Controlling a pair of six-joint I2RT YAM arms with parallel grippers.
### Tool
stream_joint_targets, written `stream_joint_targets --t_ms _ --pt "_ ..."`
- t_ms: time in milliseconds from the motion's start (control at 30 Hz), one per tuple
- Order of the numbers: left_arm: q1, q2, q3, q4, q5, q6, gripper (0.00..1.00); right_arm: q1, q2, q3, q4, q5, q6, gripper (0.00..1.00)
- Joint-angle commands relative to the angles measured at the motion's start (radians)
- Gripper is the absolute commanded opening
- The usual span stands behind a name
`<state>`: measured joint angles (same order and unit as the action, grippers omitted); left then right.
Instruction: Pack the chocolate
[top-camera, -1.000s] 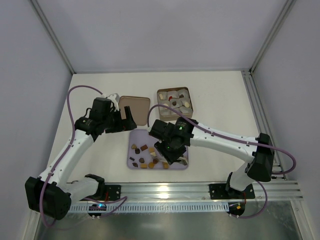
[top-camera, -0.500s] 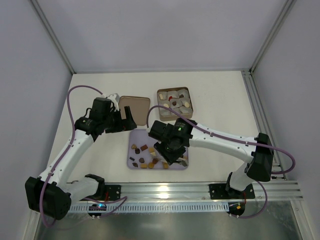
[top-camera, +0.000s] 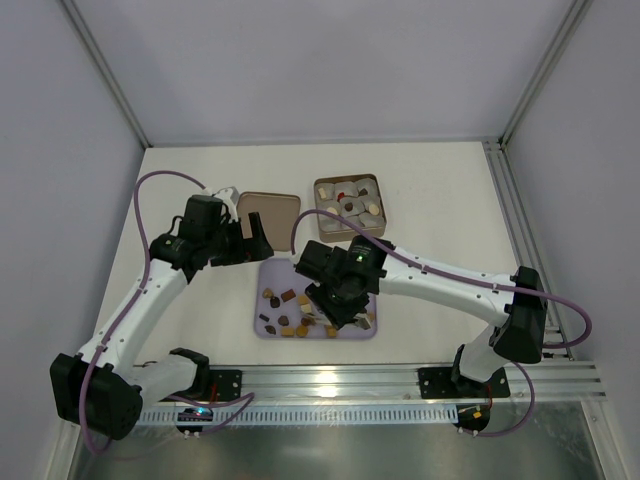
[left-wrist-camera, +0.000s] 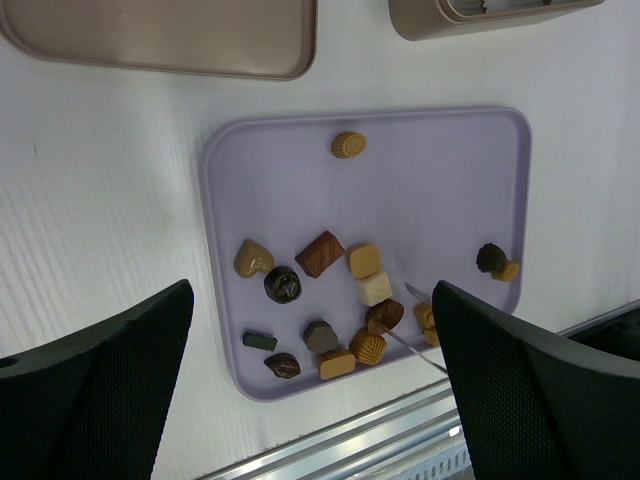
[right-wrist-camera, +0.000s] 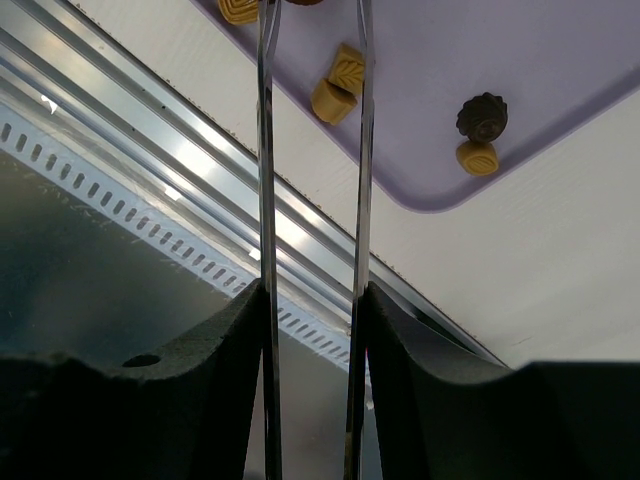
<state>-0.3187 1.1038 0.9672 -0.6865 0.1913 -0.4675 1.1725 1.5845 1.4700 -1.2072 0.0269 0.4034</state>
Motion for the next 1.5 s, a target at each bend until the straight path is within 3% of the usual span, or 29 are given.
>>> stream_joint_targets --t_ms 0,1300,1467 --pt "-0.003 -0.018 -0.005 0.010 0.005 0.006 1.00 0.013 -0.004 0.027 0.021 0.004 0.017 0.45" --pt "-0.002 -0.013 -0.005 0.010 0.010 0.006 1.00 0.029 0.032 -0.036 0.055 0.002 0.000 0.45" --pt "-0.002 -0.013 -0.005 0.010 0.010 0.006 1.00 0.030 0.031 -0.034 0.057 0.001 0.002 0.40"
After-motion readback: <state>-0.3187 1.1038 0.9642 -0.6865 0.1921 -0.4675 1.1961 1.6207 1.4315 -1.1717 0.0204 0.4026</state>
